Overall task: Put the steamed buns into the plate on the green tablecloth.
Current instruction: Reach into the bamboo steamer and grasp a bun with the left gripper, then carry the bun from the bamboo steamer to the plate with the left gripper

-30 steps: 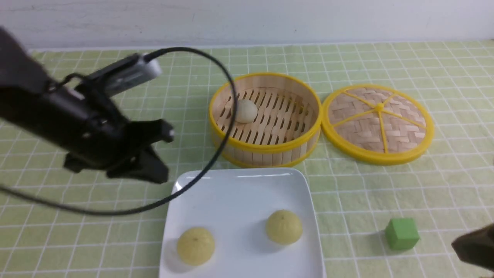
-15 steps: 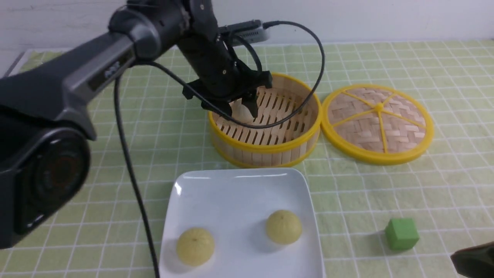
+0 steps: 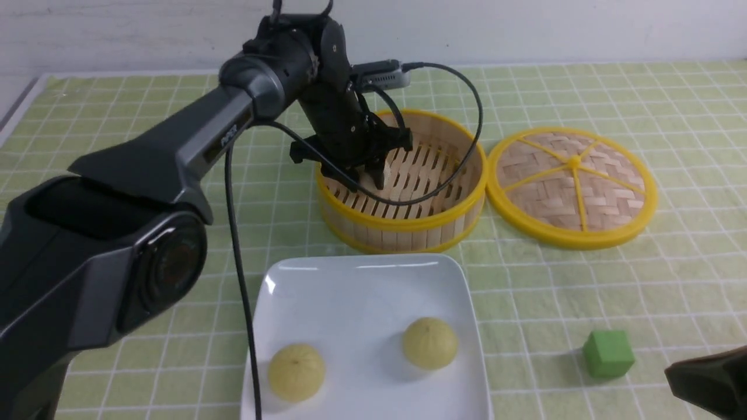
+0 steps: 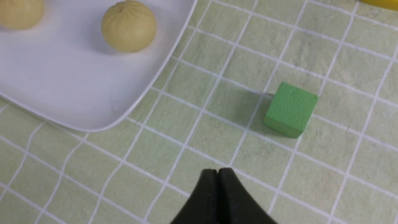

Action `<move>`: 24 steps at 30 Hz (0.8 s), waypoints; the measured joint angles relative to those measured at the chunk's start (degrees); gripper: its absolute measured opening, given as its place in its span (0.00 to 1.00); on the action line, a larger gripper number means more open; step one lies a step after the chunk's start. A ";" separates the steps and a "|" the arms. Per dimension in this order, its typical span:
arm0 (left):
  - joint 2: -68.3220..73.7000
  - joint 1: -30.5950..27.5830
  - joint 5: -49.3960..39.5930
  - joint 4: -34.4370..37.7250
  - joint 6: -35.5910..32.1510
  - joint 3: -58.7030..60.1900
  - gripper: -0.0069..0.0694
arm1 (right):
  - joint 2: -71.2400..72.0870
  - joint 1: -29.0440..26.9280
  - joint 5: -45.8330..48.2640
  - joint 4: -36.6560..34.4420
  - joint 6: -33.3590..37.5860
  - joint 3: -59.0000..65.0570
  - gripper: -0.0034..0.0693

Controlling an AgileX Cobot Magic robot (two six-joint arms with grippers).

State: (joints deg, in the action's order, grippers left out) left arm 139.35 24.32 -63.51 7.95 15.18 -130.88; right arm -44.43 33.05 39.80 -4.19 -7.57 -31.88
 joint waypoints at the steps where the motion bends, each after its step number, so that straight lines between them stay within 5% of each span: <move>1: 0.01 0.00 -0.82 0.00 0.00 -0.19 0.31 | 0.00 0.00 -0.12 -0.15 0.00 0.00 0.05; 4: -1.81 0.06 -4.46 0.86 -1.52 -1.08 0.14 | 0.05 0.00 -0.12 -0.63 0.00 0.00 0.06; 11: -15.63 2.04 -6.88 -0.86 -6.48 4.31 0.12 | 1.42 0.00 -0.11 -0.67 0.00 0.00 0.06; 20: -36.04 9.88 -5.92 -1.35 -6.50 46.95 0.12 | 1.81 0.00 -0.11 -0.67 0.00 0.00 0.06; 24: -36.32 13.53 5.63 -1.91 -4.19 58.55 0.13 | 1.94 0.00 -0.11 -0.67 0.00 0.00 0.07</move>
State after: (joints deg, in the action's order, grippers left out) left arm 103.04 37.85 -57.88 6.05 11.00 -72.32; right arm -42.48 33.05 39.68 -4.86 -7.57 -31.88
